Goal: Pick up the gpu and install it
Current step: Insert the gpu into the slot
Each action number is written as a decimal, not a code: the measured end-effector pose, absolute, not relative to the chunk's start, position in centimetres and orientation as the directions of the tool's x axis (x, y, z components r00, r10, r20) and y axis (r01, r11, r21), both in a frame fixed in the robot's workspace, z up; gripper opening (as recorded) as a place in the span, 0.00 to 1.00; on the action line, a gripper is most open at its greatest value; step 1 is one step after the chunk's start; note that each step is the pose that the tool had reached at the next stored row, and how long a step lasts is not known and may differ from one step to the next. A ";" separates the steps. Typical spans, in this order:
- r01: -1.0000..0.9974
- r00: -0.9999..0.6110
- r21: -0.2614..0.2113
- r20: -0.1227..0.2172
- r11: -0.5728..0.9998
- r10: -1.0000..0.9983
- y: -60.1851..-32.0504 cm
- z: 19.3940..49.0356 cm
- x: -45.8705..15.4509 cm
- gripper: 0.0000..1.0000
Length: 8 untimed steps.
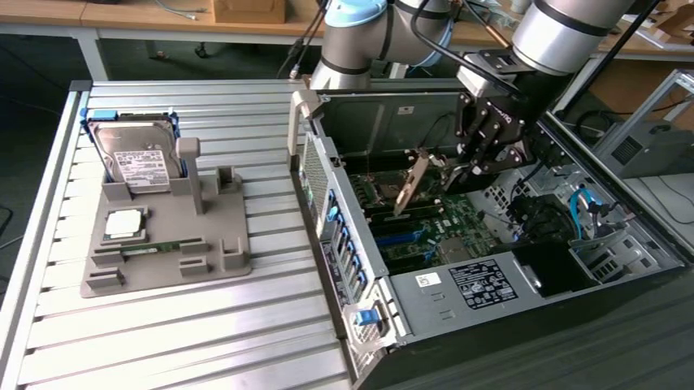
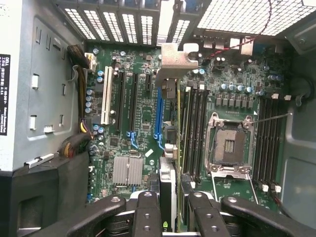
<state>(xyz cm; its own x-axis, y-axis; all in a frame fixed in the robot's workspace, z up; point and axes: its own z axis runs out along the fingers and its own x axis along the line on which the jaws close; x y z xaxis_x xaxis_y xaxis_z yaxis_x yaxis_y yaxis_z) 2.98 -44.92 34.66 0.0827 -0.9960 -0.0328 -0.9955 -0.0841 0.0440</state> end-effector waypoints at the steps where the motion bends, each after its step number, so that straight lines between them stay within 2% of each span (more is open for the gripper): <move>1: -0.995 0.083 0.044 -0.033 -0.084 -0.996 -44.9 34.6 2.9 0.27; 8: -0.995 0.083 0.044 -0.033 -0.084 -0.996 -45.1 34.4 2.8 0.27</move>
